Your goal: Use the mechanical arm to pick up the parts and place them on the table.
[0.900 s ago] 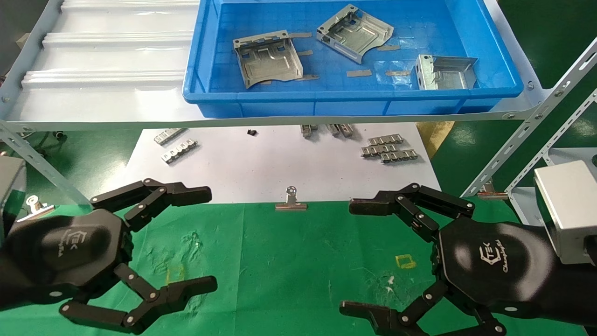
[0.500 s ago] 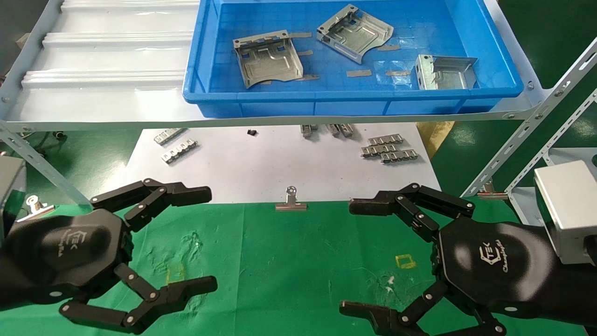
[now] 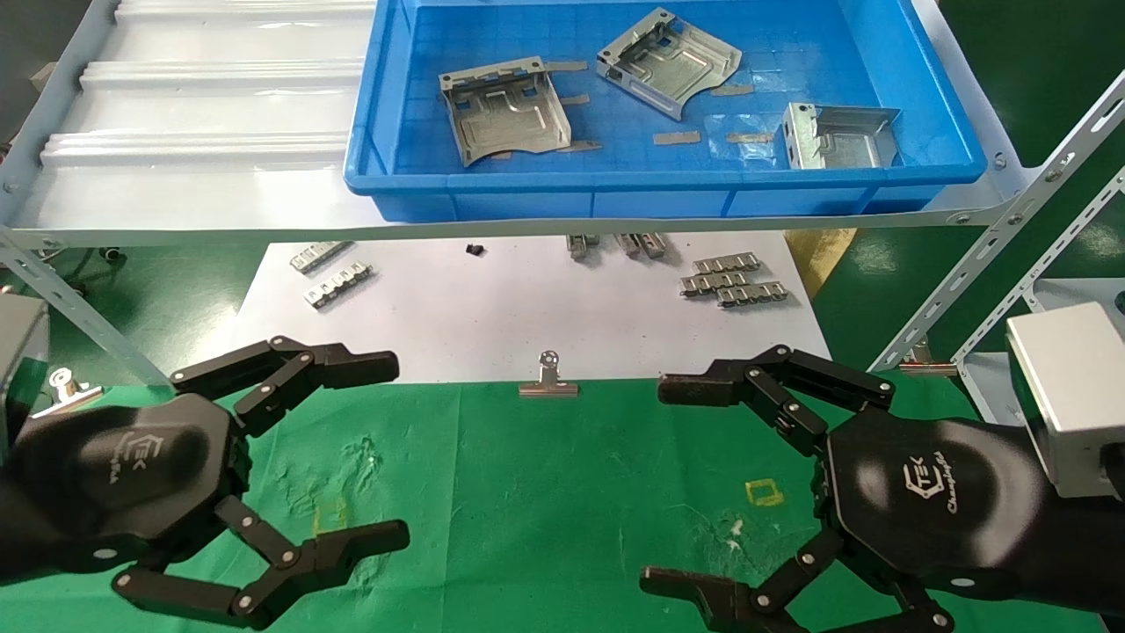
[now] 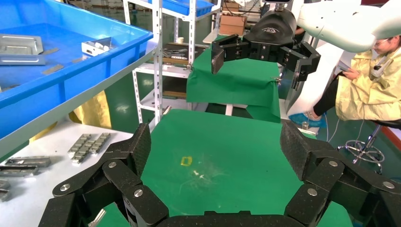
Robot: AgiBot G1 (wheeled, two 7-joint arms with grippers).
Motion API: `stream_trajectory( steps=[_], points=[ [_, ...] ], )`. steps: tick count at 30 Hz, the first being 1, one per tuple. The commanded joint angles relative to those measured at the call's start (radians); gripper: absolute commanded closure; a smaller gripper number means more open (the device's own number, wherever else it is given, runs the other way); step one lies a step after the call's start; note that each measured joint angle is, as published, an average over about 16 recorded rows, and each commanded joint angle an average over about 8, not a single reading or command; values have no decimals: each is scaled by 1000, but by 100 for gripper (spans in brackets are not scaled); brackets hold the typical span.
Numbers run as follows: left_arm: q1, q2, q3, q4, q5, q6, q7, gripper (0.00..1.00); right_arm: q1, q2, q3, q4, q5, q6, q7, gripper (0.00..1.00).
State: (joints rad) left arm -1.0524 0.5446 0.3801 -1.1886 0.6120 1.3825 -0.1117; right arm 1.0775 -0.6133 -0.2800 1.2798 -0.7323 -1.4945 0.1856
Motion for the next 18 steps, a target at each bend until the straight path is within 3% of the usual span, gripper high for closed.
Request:
stream_trajectory(
  steps=[1,18],
  points=[
    [0,0,0,0,0,0,0,0,0,0,0,0,0,0,0,0],
    [0,0,0,0,0,0,0,0,0,0,0,0,0,0,0,0]
  ],
)
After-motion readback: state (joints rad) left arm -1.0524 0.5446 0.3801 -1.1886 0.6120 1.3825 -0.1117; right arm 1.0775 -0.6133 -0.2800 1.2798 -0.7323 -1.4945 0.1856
